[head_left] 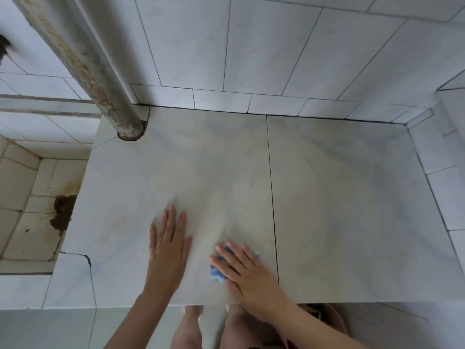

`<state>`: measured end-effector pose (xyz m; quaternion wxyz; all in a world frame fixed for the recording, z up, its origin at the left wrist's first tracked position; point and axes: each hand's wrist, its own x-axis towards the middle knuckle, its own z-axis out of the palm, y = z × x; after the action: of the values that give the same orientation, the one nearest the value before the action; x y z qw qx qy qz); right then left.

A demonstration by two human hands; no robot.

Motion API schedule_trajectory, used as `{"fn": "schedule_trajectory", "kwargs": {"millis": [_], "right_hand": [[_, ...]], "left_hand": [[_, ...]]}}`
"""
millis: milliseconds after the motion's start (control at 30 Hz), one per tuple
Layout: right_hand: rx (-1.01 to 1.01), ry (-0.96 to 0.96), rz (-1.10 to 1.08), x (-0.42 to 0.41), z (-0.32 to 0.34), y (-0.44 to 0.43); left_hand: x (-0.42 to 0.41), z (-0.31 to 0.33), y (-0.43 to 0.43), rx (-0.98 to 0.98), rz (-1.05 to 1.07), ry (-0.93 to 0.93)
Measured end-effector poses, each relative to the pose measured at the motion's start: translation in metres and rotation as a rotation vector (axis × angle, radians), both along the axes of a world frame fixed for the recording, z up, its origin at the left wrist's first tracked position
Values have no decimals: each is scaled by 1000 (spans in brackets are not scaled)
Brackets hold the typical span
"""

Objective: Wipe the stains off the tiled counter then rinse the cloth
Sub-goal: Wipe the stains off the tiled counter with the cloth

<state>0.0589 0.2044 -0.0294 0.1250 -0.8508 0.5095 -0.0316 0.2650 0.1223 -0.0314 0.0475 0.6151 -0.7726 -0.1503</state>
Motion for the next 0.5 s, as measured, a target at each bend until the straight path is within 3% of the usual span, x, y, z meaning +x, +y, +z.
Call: {"fn": "schedule_trajectory", "kwargs": {"millis": [133, 367, 500], "right_hand": [[11, 73, 29, -35, 1, -14], [127, 143, -579, -133, 2, -112], [126, 114, -710, -109, 2, -113]], "left_hand": [[-11, 1, 18, 14, -49, 16], [-15, 1, 31, 17, -51, -2], [-15, 2, 30, 27, -51, 22]]}}
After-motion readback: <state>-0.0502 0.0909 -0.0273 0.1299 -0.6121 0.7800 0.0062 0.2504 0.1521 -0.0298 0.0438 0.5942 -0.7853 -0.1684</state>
